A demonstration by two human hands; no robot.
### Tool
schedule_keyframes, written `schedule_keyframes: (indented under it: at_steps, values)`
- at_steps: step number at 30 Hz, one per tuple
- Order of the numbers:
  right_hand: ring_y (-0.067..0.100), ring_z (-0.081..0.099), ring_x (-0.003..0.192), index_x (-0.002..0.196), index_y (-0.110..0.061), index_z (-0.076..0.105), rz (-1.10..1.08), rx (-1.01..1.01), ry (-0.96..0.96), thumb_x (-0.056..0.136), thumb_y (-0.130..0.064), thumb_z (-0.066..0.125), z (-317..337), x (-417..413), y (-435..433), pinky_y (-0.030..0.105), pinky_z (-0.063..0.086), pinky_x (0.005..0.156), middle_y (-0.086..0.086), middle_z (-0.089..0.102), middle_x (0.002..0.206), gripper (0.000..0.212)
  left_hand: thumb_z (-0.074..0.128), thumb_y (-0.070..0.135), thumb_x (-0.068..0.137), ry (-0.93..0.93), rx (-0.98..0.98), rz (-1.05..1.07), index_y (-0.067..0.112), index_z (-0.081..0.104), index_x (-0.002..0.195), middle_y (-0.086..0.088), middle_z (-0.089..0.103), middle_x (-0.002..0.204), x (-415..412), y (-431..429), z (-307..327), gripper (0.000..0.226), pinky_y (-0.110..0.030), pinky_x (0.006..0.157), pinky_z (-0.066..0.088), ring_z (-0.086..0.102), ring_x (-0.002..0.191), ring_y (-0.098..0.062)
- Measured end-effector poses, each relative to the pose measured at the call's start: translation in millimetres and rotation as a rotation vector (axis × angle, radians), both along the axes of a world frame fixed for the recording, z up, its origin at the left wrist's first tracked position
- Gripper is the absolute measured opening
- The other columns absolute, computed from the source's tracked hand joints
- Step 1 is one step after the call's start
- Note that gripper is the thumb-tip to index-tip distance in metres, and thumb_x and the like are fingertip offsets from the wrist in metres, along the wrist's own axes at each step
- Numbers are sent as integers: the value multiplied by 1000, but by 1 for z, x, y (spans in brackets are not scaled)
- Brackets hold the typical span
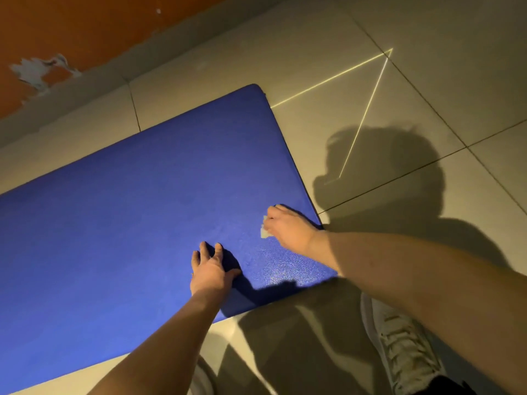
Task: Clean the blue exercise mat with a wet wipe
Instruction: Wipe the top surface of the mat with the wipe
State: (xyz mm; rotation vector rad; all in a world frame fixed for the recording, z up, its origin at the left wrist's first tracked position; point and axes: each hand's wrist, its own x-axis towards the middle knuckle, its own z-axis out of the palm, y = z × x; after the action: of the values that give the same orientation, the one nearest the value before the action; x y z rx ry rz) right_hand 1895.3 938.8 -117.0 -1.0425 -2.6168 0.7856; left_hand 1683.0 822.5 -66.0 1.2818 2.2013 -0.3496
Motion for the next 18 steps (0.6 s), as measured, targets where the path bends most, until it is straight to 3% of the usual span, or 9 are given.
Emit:
schedule_keyframes:
  at_steps: [3, 5, 7, 9, 11, 14, 18]
  values:
    - [36, 54, 98, 96, -22, 62, -183, 36, -82, 91, -5, 57, -21, 29, 33, 45, 43, 83, 16, 51, 103, 18, 72, 45, 87, -9, 173, -3, 19, 45, 147, -7, 21, 161, -4, 9, 5, 70, -45, 107, 41, 18, 146, -29]
    - [34, 50, 101, 93, -32, 51, -187, 96, -75, 98, -16, 42, -24, 40, 43, 53, 42, 90, 19, 45, 107, 20, 74, 44, 86, -30, 256, 19, 19, 43, 148, -8, 18, 163, -6, 18, 5, 74, -45, 113, 35, 14, 148, -29]
    - [23, 40, 90, 91, -37, 49, -272, 90, -63, 98, -10, 46, -14, 36, 44, 41, 36, 81, 11, 42, 98, 27, 74, 47, 85, -50, 184, 41, 22, 28, 156, -6, 6, 167, -5, 28, 1, 88, -48, 120, 24, 2, 152, -30]
    - [22, 44, 84, 89, -30, 58, -378, -1, -68, 89, 0, 60, 3, 19, 33, 27, 22, 73, 5, 48, 88, 31, 72, 49, 86, -47, 97, 50, 26, 19, 159, -2, -3, 167, -3, 32, -4, 93, -52, 121, 21, -6, 153, -30]
    - [30, 52, 78, 77, -15, 68, -314, -92, -9, 76, 8, 73, 2, -4, 9, 30, 23, 67, 9, 56, 81, 23, 70, 50, 87, -37, 57, 60, 30, 15, 159, 2, -7, 167, -2, 34, -7, 93, -54, 119, 24, -10, 153, -28]
    - [33, 51, 81, 79, -2, 67, -85, -128, 90, 70, 15, 74, -10, -33, -29, 33, 40, 69, 14, 56, 85, 20, 69, 52, 88, -17, 34, 62, 32, 13, 159, 5, -9, 167, -2, 32, -7, 93, -55, 116, 29, -11, 153, -24]
    - [32, 57, 81, 86, -11, 75, 99, 47, 41, 63, 9, 77, -4, -19, 7, 36, 50, 71, 9, 59, 85, 31, 66, 53, 89, -2, 24, 61, 35, 11, 159, 7, -13, 166, 0, 32, -5, 91, -57, 115, 31, -13, 153, -22]
